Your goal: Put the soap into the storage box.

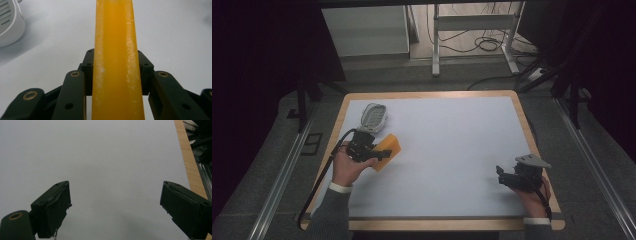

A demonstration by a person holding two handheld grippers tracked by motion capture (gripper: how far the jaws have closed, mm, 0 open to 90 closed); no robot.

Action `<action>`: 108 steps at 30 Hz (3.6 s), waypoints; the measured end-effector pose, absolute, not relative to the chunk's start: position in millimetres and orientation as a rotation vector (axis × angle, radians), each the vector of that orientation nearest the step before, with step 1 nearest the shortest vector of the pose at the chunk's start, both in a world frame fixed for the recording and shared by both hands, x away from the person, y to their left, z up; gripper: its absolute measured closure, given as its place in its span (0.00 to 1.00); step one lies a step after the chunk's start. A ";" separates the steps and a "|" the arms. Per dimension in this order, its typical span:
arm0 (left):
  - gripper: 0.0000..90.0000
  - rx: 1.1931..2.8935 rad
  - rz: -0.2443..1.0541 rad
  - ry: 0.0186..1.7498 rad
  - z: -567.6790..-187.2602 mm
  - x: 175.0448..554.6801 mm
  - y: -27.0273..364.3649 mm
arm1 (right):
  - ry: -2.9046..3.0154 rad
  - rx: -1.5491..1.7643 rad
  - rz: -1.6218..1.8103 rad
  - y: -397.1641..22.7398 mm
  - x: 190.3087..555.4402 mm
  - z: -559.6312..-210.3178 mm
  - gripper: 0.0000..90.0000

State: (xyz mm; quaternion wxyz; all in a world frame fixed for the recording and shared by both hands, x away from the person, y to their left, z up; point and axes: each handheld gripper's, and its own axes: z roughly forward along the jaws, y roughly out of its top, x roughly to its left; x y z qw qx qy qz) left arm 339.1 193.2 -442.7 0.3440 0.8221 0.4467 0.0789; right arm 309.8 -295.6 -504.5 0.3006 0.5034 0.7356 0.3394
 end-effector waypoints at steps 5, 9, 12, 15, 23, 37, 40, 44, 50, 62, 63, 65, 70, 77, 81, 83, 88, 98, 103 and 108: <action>0.68 2.149 0.216 1.163 -440.2 344.5 193.9 | 1.952 1.341 0.897 -295.8 309.9 -505.0 0.11; 0.68 2.146 0.223 1.173 -437.3 350.2 196.2 | 1.949 1.341 0.896 -296.0 309.9 -504.9 0.11; 0.68 2.144 0.222 1.176 -436.9 352.2 197.2 | 1.950 1.341 0.894 -296.7 310.1 -505.0 0.11; 0.68 2.142 0.222 1.181 -436.4 354.8 199.0 | 1.950 1.344 0.896 -296.9 310.2 -505.4 0.11; 0.68 2.138 0.229 1.193 -435.2 358.5 203.3 | 1.952 1.344 0.893 -296.7 310.3 -505.9 0.11; 0.68 2.137 0.246 1.213 -428.1 368.9 204.8 | 1.950 1.346 0.888 -297.7 310.5 -506.1 0.11; 0.68 2.137 0.251 1.216 -426.3 371.7 205.3 | 1.950 1.346 0.891 -297.7 310.7 -506.2 0.11; 0.68 2.135 0.258 1.223 -424.8 374.2 206.2 | 1.946 1.346 0.890 -298.4 310.5 -505.8 0.11; 0.68 2.138 0.273 1.225 -422.2 375.4 207.3 | 1.946 1.351 0.890 -298.7 310.6 -506.1 0.11; 0.68 2.107 0.282 1.252 -418.5 385.7 214.8 | 1.947 1.353 0.888 -299.9 311.1 -506.8 0.11; 0.68 2.104 0.283 1.255 -418.1 386.3 215.0 | 1.945 1.355 0.888 -300.2 311.1 -506.7 0.11; 0.68 2.103 0.284 1.261 -417.6 388.1 216.0 | 1.939 1.358 0.890 -301.2 310.9 -506.1 0.11; 0.68 2.089 0.284 1.272 -417.3 391.7 219.7 | 1.932 1.359 0.892 -301.9 310.2 -504.8 0.11; 0.68 2.068 0.287 1.296 -415.5 400.1 225.1 | 1.932 1.361 0.893 -301.5 310.2 -504.7 0.11; 0.68 2.062 0.293 1.311 -415.2 404.4 227.1 | 1.931 1.361 0.892 -301.8 310.3 -504.7 0.11; 0.68 2.061 0.295 1.317 -415.1 406.8 228.0 | 1.929 1.362 0.895 -302.2 310.2 -504.6 0.11; 0.68 2.058 0.308 1.360 -416.1 416.9 234.8 | 1.923 1.365 0.897 -304.2 309.9 -503.3 0.11; 0.68 2.019 0.357 1.409 -419.7 430.0 240.7 | 1.923 1.368 0.894 -304.8 309.7 -503.4 0.11; 0.68 2.018 0.337 1.425 -421.9 438.3 242.3 | 1.922 1.373 0.894 -305.4 310.0 -504.0 0.11; 0.68 2.003 0.310 1.432 -423.6 447.7 242.3 | 1.917 1.376 0.893 -305.9 310.0 -504.2 0.11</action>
